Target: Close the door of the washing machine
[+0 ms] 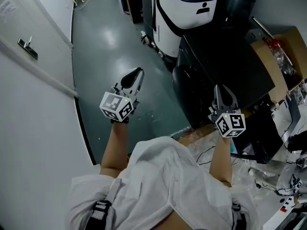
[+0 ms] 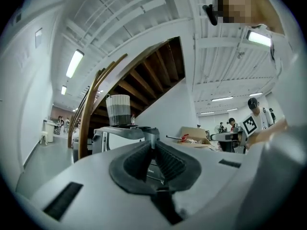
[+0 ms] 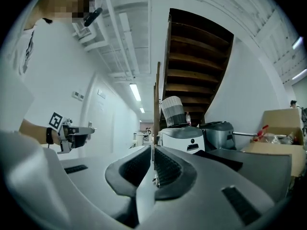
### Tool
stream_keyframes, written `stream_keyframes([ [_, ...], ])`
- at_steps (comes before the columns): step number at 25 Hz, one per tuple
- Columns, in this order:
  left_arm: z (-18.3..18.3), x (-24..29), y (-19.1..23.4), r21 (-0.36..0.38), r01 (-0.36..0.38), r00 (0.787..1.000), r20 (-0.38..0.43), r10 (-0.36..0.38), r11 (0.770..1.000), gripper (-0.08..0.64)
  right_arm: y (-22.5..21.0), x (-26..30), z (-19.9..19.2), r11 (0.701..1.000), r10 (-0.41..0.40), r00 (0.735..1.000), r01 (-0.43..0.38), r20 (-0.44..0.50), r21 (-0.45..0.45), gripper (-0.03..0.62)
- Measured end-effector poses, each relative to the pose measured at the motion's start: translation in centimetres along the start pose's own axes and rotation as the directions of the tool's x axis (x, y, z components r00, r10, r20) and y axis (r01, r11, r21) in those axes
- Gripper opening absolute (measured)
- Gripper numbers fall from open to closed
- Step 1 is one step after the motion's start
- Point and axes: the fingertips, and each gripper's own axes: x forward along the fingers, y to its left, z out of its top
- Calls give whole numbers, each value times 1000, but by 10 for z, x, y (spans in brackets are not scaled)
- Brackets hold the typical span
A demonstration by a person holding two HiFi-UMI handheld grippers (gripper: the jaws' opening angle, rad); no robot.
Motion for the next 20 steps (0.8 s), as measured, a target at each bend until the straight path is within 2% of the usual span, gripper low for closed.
stream_keyframes([
  [5, 17, -18, 6, 3, -11, 998, 60, 10, 1000, 21, 13, 4, 12, 999, 5, 1000, -5, -1, -34, 28],
  [14, 28, -54, 22, 11, -19, 995, 94, 18, 1000, 21, 57, 14, 26, 996, 30, 999, -28, 19, -85, 26],
  [20, 30, -94, 40, 28, -56, 993, 109, 52, 998, 21, 92, 19, 28, 993, 53, 998, -48, 46, -104, 26],
])
